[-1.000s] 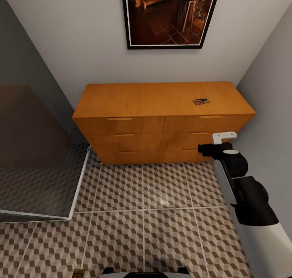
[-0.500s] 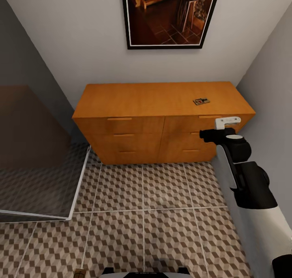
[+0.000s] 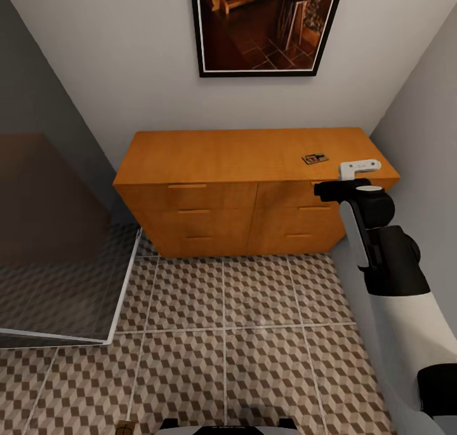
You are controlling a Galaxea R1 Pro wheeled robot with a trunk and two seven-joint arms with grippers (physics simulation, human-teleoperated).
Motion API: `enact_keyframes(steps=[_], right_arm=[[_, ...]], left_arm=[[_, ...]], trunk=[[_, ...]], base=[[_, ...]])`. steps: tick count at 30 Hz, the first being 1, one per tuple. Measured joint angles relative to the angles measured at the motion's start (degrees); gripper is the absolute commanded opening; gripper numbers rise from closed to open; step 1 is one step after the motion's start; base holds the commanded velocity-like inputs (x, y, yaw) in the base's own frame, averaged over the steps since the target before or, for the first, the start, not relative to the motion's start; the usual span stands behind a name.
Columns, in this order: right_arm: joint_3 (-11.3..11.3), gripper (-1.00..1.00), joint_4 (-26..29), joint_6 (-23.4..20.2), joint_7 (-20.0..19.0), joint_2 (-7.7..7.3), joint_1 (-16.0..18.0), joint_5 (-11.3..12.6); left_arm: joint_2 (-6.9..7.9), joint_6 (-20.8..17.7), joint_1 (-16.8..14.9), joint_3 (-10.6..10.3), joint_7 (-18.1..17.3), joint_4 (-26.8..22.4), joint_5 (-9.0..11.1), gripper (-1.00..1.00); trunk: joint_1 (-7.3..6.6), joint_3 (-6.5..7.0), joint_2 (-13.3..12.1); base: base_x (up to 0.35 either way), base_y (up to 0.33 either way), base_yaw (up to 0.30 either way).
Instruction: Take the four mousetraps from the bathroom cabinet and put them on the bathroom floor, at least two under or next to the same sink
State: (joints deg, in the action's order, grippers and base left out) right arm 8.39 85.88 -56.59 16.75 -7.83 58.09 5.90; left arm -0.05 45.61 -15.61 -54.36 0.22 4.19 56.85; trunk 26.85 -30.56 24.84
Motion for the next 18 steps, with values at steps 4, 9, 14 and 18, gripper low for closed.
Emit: enact_keyframes(steps=[4,9,14,18], right_arm=[[0.00,1.00,-0.16,0.01,0.04,0.05,0.29,-0.01],[0.00,1.00,-0.21,0.00,0.06,0.07,0.56,-0.01],[0.00,1.00,-0.44,0.00,0.06,0.07,0.74,-0.01],[-0.01,1.00,-3.01,0.05,0.04,0.07,2.06,-0.01]], left_arm=[[0.00,0.00,0.00,0.00,-0.02,0.02,-0.01,-1.00],[0.00,0.00,0.00,0.00,-0.05,0.03,-0.01,-1.00],[0.00,0.00,0.00,0.00,-0.05,0.02,-0.02,-1.00],[0.00,0.00,0.00,0.00,-0.06,0.02,-0.02,-1.00]], trunk=[[0.02,0.00,0.00],[0.03,0.00,-0.01],[0.03,0.00,0.00],[0.02,0.00,0.00]], base=[[-0.191,0.000,0.000],[-0.308,0.000,0.000],[-0.298,0.000,0.000],[-0.162,0.000,0.000]])
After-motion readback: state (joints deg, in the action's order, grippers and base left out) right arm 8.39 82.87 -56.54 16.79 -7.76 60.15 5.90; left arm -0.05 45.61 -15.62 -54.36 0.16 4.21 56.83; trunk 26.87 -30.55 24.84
